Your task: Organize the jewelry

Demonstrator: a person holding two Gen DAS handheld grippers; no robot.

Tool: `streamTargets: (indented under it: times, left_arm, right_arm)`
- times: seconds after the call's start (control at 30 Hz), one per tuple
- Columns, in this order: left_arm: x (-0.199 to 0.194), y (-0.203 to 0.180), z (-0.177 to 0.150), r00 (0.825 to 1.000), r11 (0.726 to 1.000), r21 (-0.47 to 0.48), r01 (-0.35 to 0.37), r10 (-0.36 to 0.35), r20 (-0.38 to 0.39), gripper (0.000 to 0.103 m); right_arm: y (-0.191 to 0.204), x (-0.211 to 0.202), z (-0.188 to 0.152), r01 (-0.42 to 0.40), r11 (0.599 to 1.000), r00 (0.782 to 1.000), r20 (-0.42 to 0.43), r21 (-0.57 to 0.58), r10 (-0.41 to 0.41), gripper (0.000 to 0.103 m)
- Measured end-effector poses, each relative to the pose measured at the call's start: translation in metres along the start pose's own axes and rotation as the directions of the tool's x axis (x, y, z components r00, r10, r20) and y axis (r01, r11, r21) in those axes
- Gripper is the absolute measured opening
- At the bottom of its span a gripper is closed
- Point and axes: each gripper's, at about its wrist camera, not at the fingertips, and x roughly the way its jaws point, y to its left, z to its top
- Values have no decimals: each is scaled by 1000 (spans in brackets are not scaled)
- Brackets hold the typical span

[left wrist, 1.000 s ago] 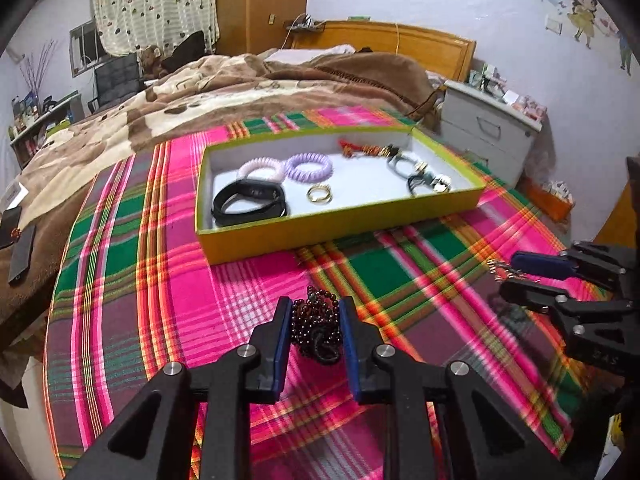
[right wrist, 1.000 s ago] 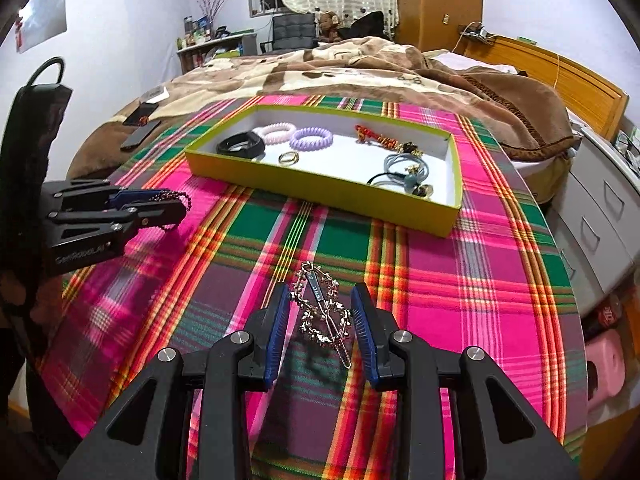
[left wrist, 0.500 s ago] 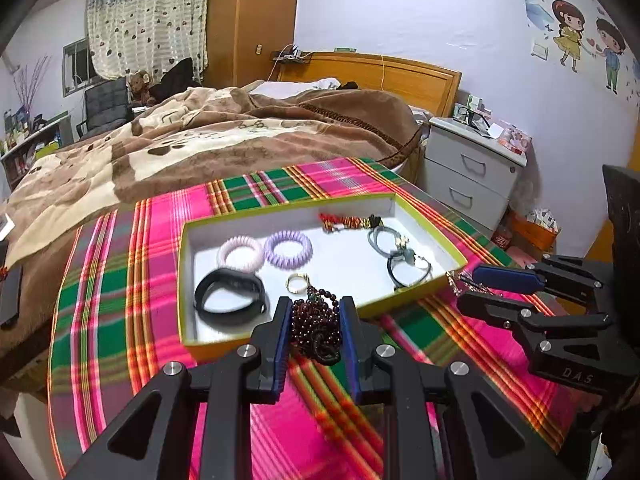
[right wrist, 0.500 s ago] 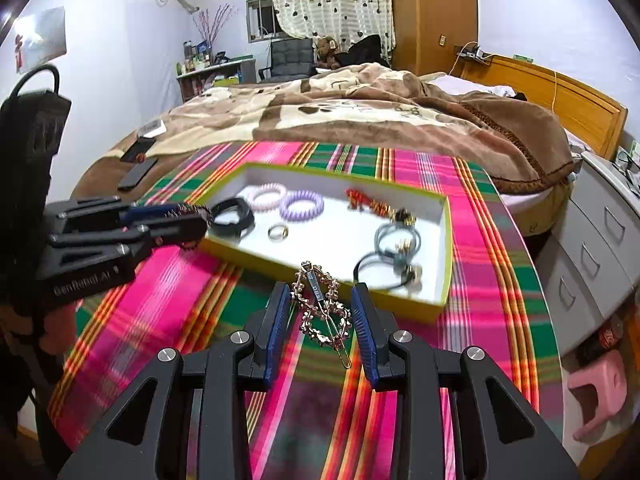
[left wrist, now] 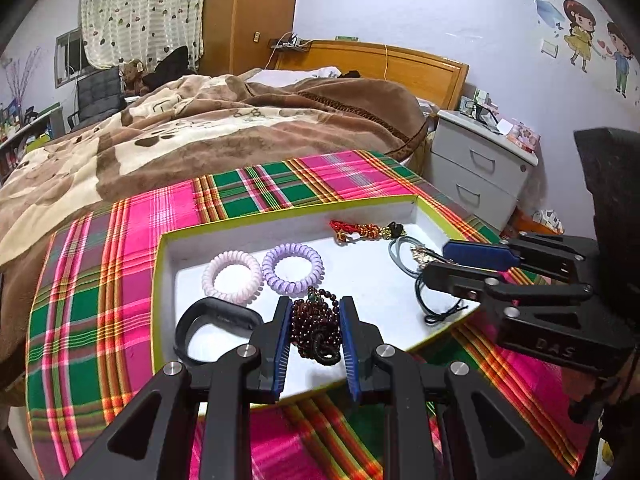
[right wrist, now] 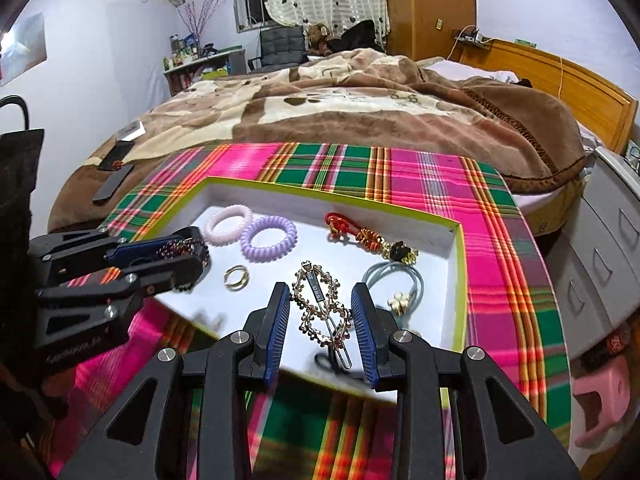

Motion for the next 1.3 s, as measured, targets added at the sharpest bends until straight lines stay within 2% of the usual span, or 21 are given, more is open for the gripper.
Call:
streamTargets:
  times: [0.5,0.63,1.0,1.3]
  left_arm:
    - [38,6,-6,996,999,1,36,-36,-87,24]
    - [38,7,-7,995,999,3,43,-43,-85,24]
    - [32,7,-7,996,999,0,42,-42,-76,28]
    - [8,3,-9,999,1000,-9,19,-20,-44,28]
  right_arm:
    - [-3,50,5,8,1000,997,-83,-14,-9,33]
    - [-3,55,5,15,1000,995,-96,-15,-16,34]
    - [-2,51,5,14,1000,997,-78,-18,-15,34]
    - [1,21,2,15,1000,999,-32,0,-15,37]
